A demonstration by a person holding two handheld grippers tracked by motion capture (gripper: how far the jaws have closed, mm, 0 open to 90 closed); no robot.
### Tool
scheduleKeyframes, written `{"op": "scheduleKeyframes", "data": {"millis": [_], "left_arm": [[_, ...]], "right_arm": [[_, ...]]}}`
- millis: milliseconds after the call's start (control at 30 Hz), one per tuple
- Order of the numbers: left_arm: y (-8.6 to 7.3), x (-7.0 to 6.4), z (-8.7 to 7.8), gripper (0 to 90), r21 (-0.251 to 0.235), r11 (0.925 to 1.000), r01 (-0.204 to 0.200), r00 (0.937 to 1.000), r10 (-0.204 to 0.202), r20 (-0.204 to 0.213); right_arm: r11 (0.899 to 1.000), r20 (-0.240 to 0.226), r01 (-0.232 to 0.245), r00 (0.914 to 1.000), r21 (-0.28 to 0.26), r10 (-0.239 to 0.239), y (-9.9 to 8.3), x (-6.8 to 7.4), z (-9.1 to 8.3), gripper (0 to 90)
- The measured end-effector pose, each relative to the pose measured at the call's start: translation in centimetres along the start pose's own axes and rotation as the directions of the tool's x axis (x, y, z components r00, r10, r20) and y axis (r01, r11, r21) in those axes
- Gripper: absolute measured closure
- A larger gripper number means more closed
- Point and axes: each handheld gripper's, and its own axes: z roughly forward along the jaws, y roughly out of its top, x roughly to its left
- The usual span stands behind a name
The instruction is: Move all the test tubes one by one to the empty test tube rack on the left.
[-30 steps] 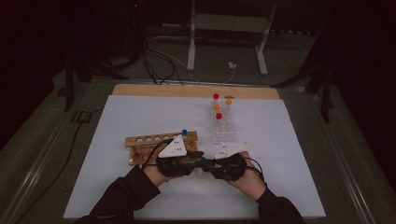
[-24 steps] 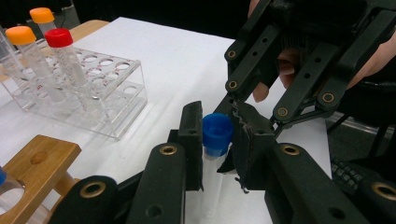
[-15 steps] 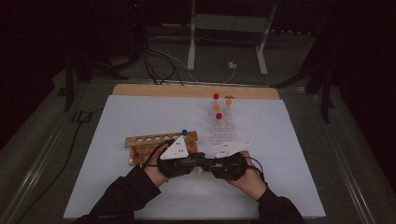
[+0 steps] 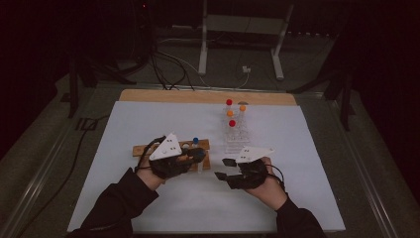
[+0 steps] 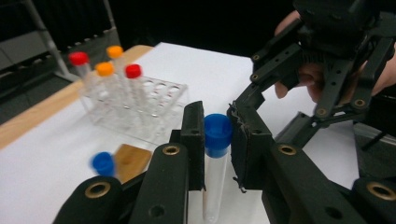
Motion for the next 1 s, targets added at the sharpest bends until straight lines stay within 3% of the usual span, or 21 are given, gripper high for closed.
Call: {"op": "scheduleKeyframes", "data": {"millis": [100,400,633,800,1000], "left_arm": [[0.3,0.7,-0.8,77.5,-0.014,0.9999,0.005,0.9997,-0.006,-0.024],[1.6,2.5,-1.9,77.5,-0.021,0.9998,0.006,0.9959,-0.008,-0.090],[2.0,4.3,-1.9,77.5,-0.029,0.9996,0.007,0.9876,-0.011,-0.157],[1.5,5.4,-1.6,77.5,-0.034,0.9992,0.022,0.9809,-0.028,-0.193],[0.4,6.1,-0.5,77.5,-0.031,0.9978,0.058,0.9772,-0.063,-0.203]], "right_arm": [[1.000,0.016,-0.017,0.9997,-0.014,0.018,0.1,-0.2,-0.2,34.4],[0.998,0.038,-0.047,0.9981,-0.041,0.048,0.2,-0.6,-0.7,16.9],[0.997,0.064,-0.064,0.9957,-0.049,0.067,0.3,-0.7,-0.9,2.5],[0.997,0.040,-0.053,0.9977,-0.054,0.055,0.1,-0.8,-1.0,0.0],[0.996,0.041,-0.065,0.9969,-0.057,0.067,0.1,-1.1,-1.2,0.0]]}}
